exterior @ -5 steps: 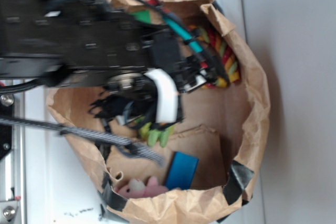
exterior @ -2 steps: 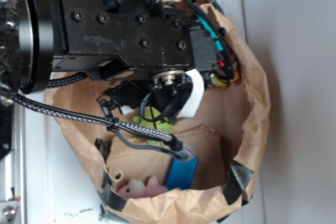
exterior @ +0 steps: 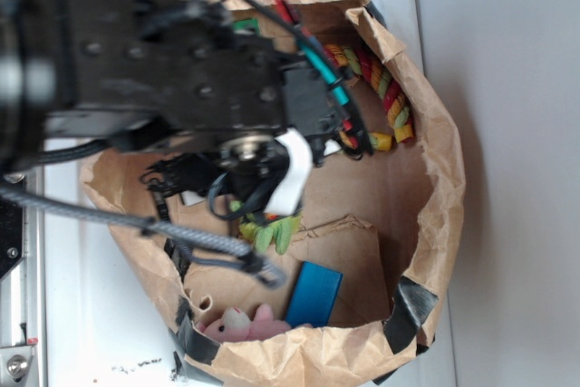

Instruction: Grab the green animal.

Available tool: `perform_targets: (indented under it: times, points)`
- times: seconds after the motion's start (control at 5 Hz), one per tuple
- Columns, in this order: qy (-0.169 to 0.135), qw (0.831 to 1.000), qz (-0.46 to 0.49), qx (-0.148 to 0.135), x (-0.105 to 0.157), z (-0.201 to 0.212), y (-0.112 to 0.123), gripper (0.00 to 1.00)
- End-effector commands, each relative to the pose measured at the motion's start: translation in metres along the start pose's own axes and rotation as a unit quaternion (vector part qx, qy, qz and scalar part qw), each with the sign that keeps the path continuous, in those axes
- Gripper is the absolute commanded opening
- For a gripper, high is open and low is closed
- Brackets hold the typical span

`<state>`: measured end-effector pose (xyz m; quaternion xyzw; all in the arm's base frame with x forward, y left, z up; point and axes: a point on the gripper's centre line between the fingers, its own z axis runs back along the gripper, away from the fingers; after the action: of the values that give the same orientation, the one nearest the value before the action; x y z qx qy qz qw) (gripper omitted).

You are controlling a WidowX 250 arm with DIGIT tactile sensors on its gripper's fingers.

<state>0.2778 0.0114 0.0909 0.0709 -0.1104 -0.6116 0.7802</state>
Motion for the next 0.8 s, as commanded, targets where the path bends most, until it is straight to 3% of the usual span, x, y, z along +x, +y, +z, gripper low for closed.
perform_targets:
  times: [0.0,0.6]
  points:
    - [-0.011,0.999,-0.047,0.023,0.016,0.005,-0.004,1.00]
    - [0.007,0.998,-0.058,0.009,0.027,-0.021,-0.007,1.00]
